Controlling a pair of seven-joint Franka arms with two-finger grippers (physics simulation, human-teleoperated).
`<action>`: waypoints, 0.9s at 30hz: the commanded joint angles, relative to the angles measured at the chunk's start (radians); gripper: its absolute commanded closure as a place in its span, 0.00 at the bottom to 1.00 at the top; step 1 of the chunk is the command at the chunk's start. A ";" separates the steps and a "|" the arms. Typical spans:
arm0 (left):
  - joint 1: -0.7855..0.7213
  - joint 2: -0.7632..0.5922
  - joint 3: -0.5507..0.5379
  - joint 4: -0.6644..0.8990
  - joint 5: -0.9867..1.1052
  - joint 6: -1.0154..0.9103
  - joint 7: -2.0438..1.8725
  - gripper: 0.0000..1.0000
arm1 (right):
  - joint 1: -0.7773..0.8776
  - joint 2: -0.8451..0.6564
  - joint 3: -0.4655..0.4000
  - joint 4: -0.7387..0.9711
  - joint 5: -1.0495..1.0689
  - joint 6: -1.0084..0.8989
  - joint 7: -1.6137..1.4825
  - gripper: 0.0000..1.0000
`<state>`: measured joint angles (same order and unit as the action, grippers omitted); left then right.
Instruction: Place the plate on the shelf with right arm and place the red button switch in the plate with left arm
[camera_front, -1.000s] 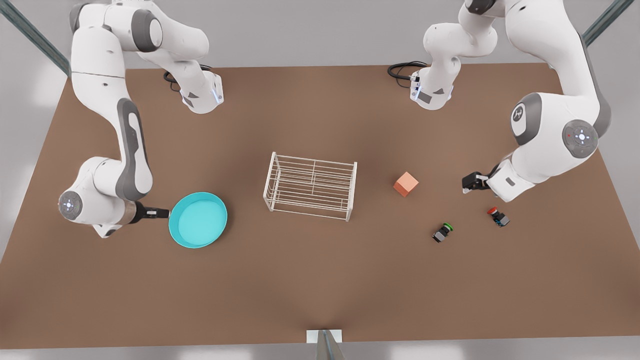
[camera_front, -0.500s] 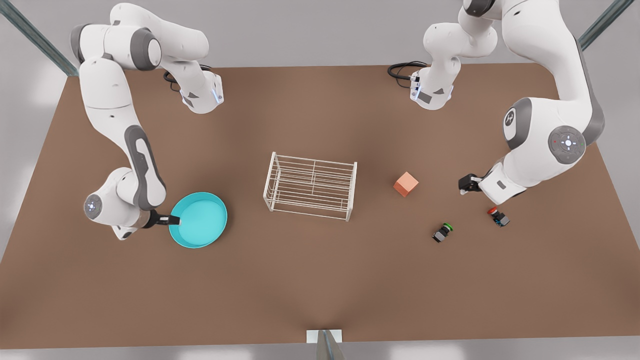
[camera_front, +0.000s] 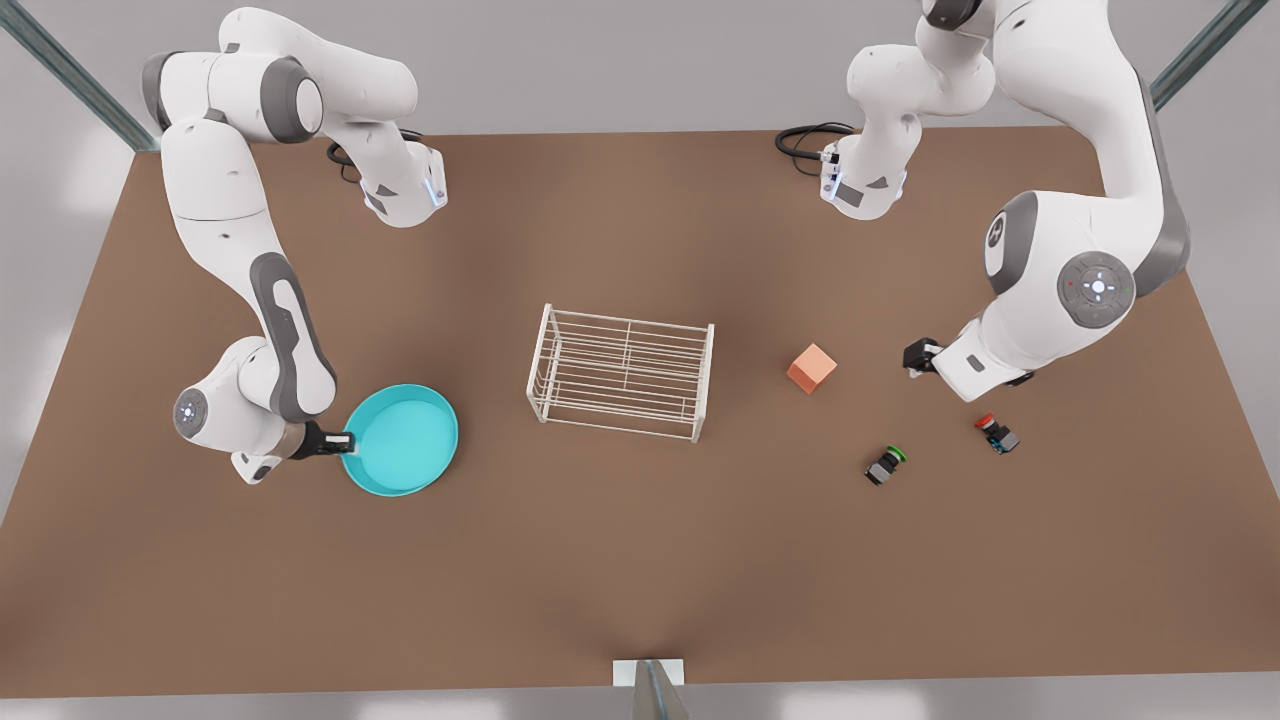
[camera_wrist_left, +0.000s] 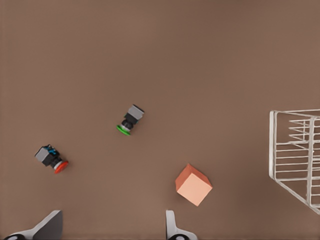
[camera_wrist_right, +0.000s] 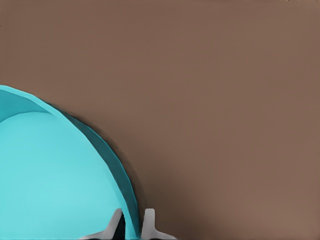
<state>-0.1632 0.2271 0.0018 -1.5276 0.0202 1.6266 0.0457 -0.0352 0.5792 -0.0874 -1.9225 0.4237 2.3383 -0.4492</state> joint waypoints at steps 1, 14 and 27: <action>-0.001 0.001 0.000 0.001 0.001 -0.016 -0.036 0.00 | 0.000 -0.001 0.000 0.000 0.001 0.001 -0.095 0.70; 0.002 0.004 0.000 0.001 0.009 -0.011 -0.036 0.00 | 0.003 -0.108 -0.002 0.003 0.003 -0.168 -0.083 0.76; 0.189 0.198 0.076 -0.051 -0.071 0.177 -0.535 0.00 | 0.012 -0.277 0.107 0.002 0.089 -0.410 -0.074 0.77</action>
<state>0.0268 0.4173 0.0782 -1.5663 -0.0300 1.6939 -0.1769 -0.0229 0.3067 0.0097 -1.9209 0.4909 2.0140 -0.5198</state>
